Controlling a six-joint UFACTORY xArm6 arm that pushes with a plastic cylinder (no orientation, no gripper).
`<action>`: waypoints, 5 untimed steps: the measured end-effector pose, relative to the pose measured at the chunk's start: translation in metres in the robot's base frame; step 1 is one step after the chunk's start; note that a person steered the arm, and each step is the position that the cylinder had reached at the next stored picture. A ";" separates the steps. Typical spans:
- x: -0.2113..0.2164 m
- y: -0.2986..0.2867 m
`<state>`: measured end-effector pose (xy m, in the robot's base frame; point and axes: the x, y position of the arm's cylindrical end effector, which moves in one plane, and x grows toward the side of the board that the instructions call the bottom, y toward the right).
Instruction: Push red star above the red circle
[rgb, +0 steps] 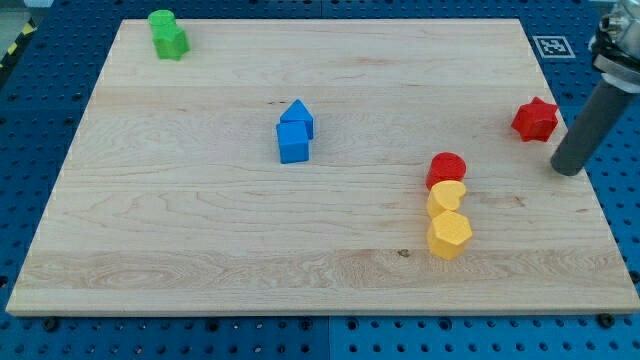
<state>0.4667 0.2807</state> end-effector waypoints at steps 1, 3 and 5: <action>0.000 0.033; -0.041 0.059; -0.063 0.002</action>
<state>0.4039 0.2826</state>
